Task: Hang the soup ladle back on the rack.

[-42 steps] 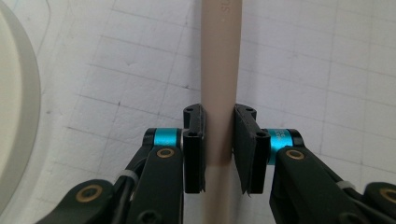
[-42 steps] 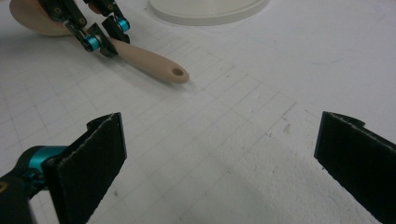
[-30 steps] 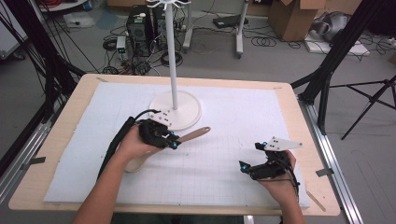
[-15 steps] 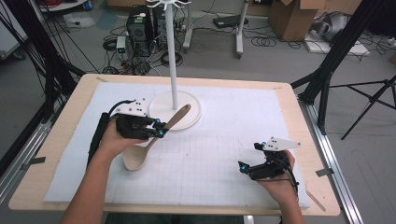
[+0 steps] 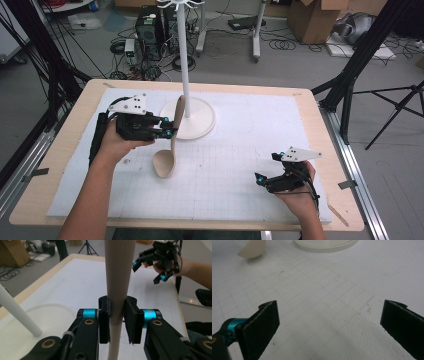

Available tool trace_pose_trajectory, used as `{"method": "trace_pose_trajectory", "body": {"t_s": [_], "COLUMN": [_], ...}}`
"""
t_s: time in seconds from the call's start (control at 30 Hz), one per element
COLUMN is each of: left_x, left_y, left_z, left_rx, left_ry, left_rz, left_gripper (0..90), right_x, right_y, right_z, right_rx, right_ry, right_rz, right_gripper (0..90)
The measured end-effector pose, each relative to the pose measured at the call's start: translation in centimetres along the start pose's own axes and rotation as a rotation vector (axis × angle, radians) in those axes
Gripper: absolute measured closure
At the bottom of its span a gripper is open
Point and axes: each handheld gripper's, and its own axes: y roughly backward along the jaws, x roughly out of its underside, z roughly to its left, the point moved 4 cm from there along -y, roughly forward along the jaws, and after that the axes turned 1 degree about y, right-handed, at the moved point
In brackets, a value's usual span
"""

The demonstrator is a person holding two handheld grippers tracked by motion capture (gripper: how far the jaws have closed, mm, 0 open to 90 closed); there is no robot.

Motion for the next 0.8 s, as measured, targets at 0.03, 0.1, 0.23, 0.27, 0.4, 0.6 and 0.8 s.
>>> {"method": "trace_pose_trajectory", "body": {"t_s": [0.03, 0.1, 0.23, 0.27, 0.4, 0.6, 0.8], "left_x": [-0.2, -0.6, -1.2, -1.2, -1.9, -3.0, -4.3], "left_y": [0.1, 0.4, 1.0, 1.0, 1.9, 2.9, 3.8], "left_z": [0.0, 0.3, 1.0, 1.0, 1.8, 3.2, 4.2], "left_rx": [0.001, 0.004, 0.008, 0.008, 0.004, -0.008, -0.018], "left_ry": [0.006, 0.006, 0.023, 0.023, 0.040, 0.043, 0.040], "left_rz": [-0.009, -0.019, -0.045, -0.045, -0.068, -0.062, -0.053], "left_gripper": [75.0, 75.0, 75.0, 75.0, 75.0, 75.0, 74.9], "right_x": [0.0, 0.0, 0.0, 0.0, 0.0, 0.0, -0.1], "right_y": [0.0, 0.0, 0.0, 0.0, 0.0, -0.1, -0.1], "right_z": [0.0, 0.0, 0.0, 0.0, 0.0, 0.0, 0.0], "right_rx": [-0.001, -0.003, -0.002, -0.002, -0.002, -0.005, -0.005], "right_ry": [0.003, 0.000, -0.001, -0.001, 0.003, 0.002, 0.004], "right_rz": [-0.001, 0.001, 0.001, 0.001, -0.003, -0.001, -0.004], "right_gripper": [1.0, 1.0, 1.0, 1.0, 1.0, 1.0, 1.0]}}
